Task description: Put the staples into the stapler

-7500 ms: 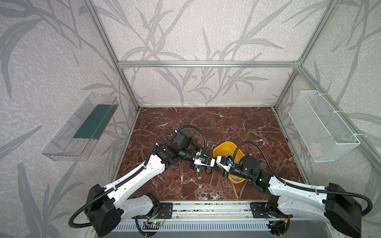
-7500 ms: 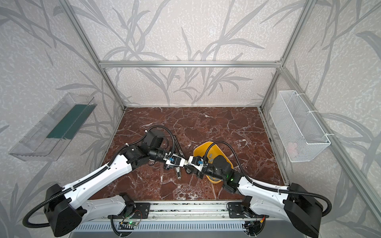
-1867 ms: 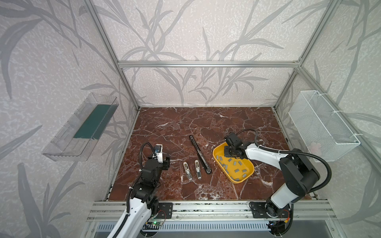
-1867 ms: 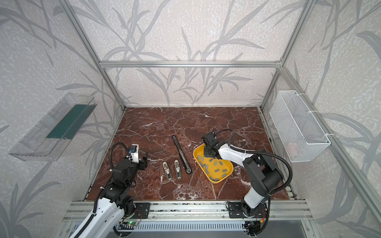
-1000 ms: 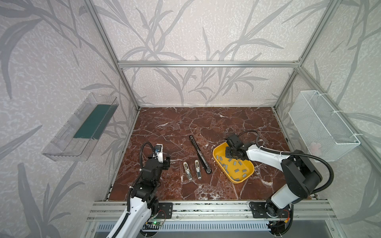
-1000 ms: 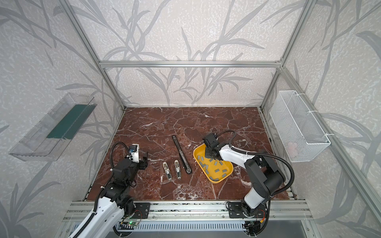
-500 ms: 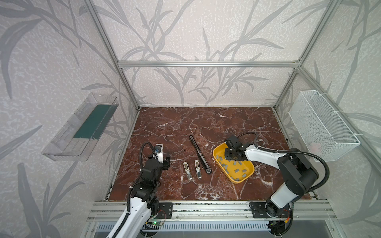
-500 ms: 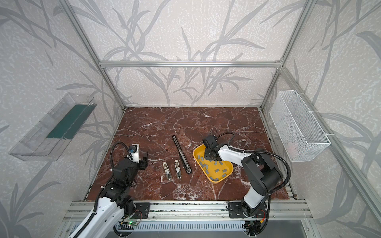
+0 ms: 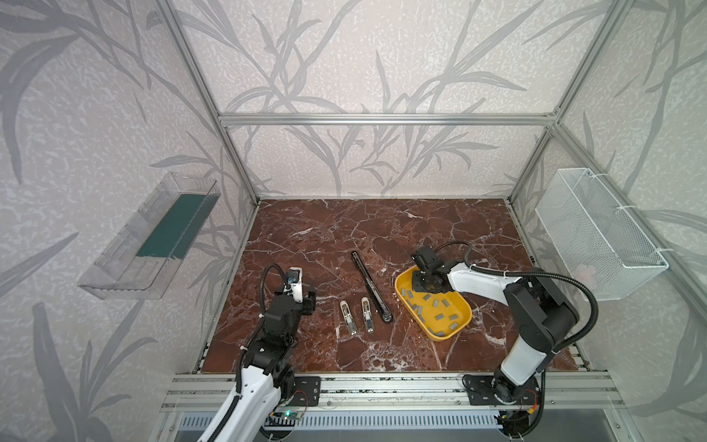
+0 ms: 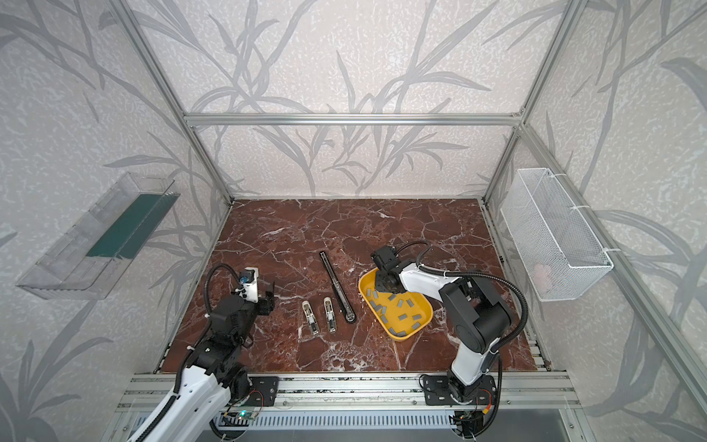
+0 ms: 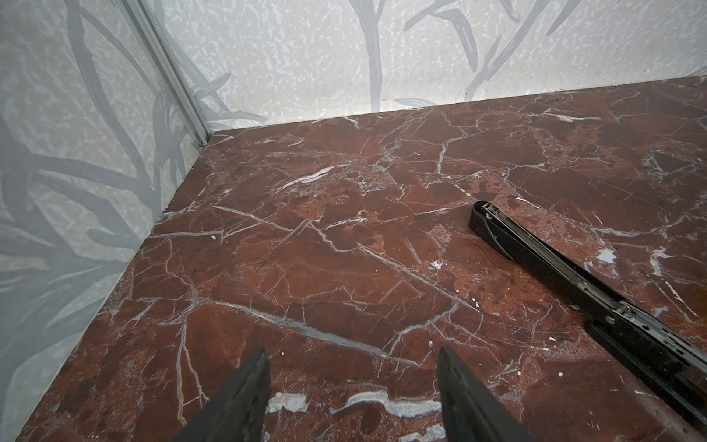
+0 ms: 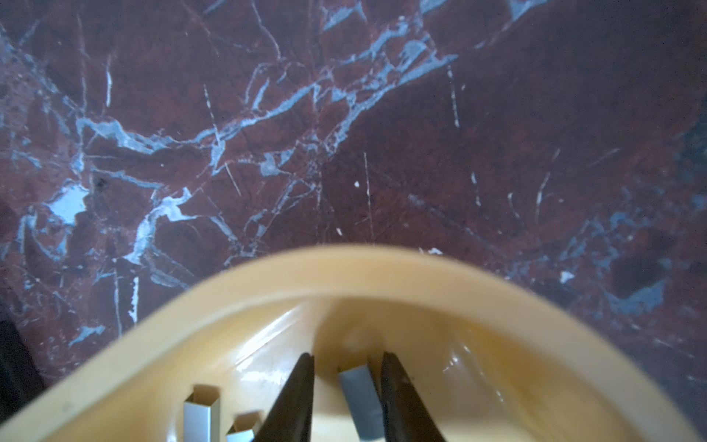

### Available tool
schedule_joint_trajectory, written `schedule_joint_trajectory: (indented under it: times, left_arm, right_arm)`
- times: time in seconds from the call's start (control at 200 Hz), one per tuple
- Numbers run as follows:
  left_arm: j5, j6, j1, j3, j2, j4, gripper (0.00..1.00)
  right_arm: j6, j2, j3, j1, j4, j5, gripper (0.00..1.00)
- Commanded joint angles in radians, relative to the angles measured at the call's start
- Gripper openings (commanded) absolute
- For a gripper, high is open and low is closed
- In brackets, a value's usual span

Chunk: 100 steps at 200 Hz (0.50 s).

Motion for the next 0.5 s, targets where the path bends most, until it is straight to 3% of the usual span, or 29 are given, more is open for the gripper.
schedule_joint_trajectory:
  times: [0.0, 0.125, 0.235, 0.495]
  left_arm:
    - [-0.002, 0.003, 0.002, -0.012, 0.003, 0.018, 0.69]
    - [-0.004, 0.002, 0.001, -0.012, 0.002, 0.018, 0.69]
    - [-0.002, 0.002, 0.002, -0.012, 0.003, 0.017, 0.70]
    - [-0.004, 0.002, 0.001, -0.013, 0.003, 0.019, 0.70]
  right_arm:
    - [-0.038, 0.043, 0.018, 0.002, -0.087, 0.014, 0.31]
    - [-0.055, 0.060, 0.048, 0.007, -0.128, 0.040, 0.28]
    - [-0.071, 0.075, 0.066, 0.017, -0.145, 0.044, 0.20]
    - [-0.087, 0.096, 0.080, 0.035, -0.187, 0.066, 0.21]
